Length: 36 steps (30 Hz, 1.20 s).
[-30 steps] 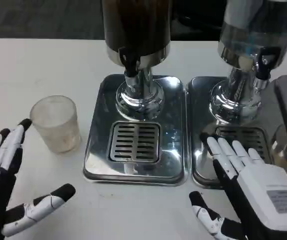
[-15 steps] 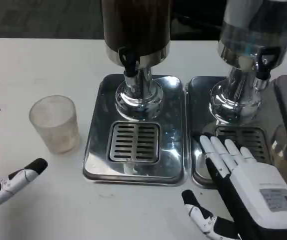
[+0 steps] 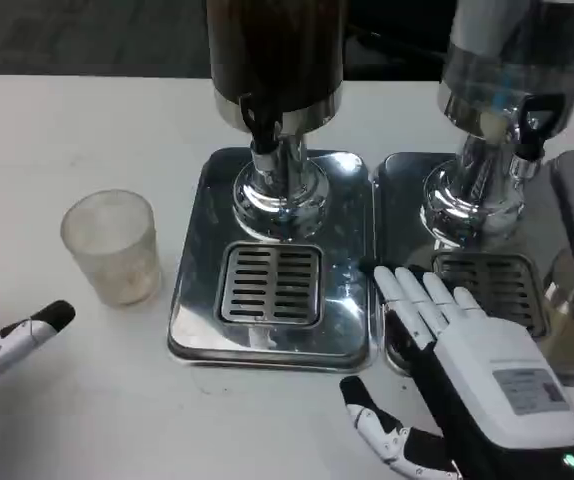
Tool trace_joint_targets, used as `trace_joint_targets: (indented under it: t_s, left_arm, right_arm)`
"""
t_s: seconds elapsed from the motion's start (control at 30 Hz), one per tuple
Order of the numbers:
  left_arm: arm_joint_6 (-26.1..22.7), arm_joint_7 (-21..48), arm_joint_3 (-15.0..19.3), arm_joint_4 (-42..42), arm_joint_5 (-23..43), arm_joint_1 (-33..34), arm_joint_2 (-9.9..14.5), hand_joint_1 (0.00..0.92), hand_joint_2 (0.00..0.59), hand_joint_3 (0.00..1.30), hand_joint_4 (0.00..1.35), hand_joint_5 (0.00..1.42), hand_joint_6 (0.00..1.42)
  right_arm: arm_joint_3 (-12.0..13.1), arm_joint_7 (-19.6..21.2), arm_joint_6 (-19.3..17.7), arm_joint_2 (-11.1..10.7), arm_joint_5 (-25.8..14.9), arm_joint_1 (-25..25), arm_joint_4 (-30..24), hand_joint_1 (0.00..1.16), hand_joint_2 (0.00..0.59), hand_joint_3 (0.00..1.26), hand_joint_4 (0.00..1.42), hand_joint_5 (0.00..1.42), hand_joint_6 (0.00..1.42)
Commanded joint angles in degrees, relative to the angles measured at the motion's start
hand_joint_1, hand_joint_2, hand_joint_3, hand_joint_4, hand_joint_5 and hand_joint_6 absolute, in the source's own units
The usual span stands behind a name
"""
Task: Grasp the cup under the faucet to collect the drink, then remove the cup.
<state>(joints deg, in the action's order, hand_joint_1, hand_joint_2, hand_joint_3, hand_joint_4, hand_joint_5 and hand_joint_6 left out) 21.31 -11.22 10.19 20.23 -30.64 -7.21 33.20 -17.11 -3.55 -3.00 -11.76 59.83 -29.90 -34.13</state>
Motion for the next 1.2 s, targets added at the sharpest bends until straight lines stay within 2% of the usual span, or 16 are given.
trace_joint_targets:
  t_s: [0.03,0.27,0.67,1.03,1.2]
  left_arm:
    - [1.3,0.8,-1.6,3.6,1.8,2.3,1.8,0.000,0.000,0.00,0.00,0.00,0.00]
    - [3.1,2.4,-4.5,11.3,3.2,7.7,3.3,0.000,0.000,0.00,0.00,0.00,0.00]
    - [5.1,1.3,-10.1,23.0,2.9,16.5,4.8,0.000,0.000,0.00,0.00,0.00,0.00]
    - [8.3,-4.7,-16.9,35.1,1.0,26.0,3.9,0.000,0.000,0.00,0.00,0.00,0.00]
    - [9.3,-6.3,-19.2,38.3,0.3,28.0,3.4,0.000,0.000,0.00,0.00,0.00,0.00]
  right_arm:
    - [-0.8,0.6,0.4,0.3,-0.3,1.0,0.7,0.42,0.461,0.00,0.00,0.00,0.00]
    - [-1.9,2.0,0.3,0.8,-0.1,1.7,1.5,0.42,0.461,0.00,0.00,0.00,0.00]
    - [-3.7,2.9,0.4,1.6,-0.5,2.6,2.0,0.42,0.461,0.00,0.00,0.00,0.00]
    - [-5.2,4.4,-0.5,2.0,-1.2,3.7,2.9,0.42,0.461,0.00,0.00,0.00,0.00]
    - [-5.6,4.9,-0.3,2.0,-1.5,4.1,3.3,0.42,0.461,0.00,0.00,0.00,0.00]
